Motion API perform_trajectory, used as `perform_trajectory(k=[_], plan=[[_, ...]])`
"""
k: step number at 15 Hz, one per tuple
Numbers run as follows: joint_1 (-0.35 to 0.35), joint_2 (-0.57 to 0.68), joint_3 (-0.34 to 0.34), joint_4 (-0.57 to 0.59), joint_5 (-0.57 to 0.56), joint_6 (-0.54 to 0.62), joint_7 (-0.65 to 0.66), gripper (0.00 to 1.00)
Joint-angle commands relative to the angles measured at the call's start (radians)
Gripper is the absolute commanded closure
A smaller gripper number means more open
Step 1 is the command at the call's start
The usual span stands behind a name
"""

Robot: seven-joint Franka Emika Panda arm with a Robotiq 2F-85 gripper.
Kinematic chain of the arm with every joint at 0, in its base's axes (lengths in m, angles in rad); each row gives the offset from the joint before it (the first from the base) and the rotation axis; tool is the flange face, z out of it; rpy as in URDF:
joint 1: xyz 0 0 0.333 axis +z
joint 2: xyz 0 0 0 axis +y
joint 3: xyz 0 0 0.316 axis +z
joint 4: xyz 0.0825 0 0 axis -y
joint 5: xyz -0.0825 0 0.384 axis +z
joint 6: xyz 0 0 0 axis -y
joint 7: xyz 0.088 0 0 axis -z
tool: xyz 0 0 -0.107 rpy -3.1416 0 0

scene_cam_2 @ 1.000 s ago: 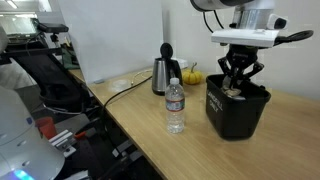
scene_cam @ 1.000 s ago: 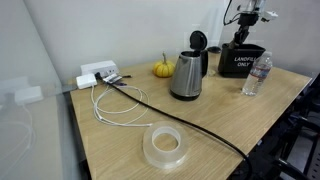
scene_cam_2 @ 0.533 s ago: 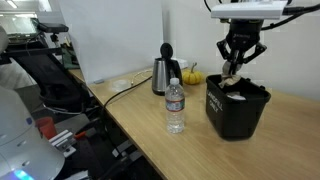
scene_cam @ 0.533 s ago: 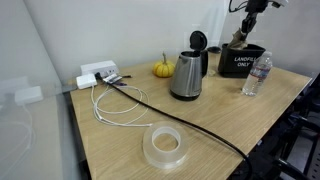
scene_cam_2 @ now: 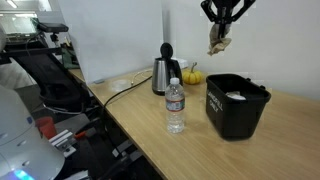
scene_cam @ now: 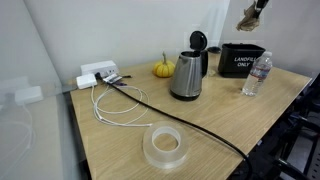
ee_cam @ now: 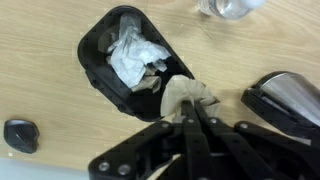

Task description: Put the brown paper in the bin on the table

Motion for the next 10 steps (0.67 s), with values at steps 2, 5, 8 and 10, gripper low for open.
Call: perform_trajectory(k=[2, 5, 8, 10], plan=[[0.074, -0.033, -0.029, -0.1, 0.096, 0.089, -0.202, 0.98], [0.1, 0.052, -0.028, -0.117, 0.198, 0.098, -0.321, 0.98], [0.091, 0.164, -0.005, -0.101, 0.298, 0.084, -0.467, 1.0], [0.081, 0.225, 0.018, -0.079, 0.319, 0.063, -0.548, 1.0]])
